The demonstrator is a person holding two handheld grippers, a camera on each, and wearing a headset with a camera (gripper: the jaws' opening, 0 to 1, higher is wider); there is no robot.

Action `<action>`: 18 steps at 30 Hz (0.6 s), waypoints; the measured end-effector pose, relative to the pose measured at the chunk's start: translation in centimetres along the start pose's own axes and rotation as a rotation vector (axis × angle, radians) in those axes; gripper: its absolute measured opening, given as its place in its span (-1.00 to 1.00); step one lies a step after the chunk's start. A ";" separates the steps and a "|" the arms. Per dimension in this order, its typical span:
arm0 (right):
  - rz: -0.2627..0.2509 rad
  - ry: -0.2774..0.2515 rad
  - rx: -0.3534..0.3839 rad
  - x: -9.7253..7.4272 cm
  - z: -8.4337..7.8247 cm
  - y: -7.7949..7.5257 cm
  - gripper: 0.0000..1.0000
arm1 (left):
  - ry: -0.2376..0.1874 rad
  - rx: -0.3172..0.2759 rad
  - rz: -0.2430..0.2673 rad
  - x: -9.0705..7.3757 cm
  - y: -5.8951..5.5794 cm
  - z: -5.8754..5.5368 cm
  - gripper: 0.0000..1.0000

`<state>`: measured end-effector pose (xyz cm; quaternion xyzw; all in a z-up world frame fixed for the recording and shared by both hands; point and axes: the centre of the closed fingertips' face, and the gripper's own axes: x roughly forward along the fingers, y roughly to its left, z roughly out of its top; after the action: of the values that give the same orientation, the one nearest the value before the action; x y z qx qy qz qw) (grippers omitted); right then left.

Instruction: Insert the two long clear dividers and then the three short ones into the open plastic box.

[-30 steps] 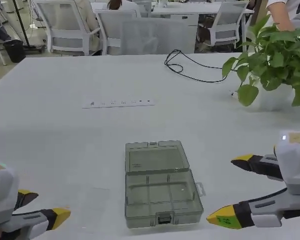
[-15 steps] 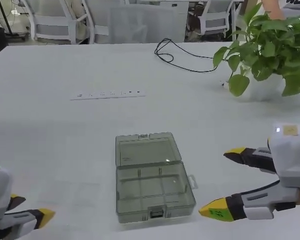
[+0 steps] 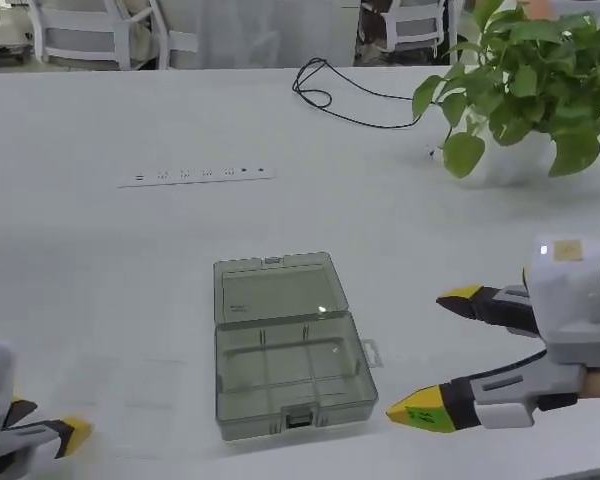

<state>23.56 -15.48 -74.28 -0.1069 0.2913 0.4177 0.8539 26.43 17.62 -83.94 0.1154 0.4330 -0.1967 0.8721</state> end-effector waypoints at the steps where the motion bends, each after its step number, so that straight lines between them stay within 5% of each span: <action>1: -0.001 -0.001 0.001 0.0 0.0 0.0 0.86 | 0.003 -0.001 0.000 0.0 0.0 0.0 -0.25; 18: 0.002 0.003 -0.007 0.2 0.3 0.6 0.84 | 0.038 -0.059 0.003 0.2 0.0 -0.4 -0.34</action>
<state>23.34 -14.83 -74.15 -0.1104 0.2913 0.4194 0.8527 26.28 17.67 -84.37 0.0941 0.4550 -0.1803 0.8670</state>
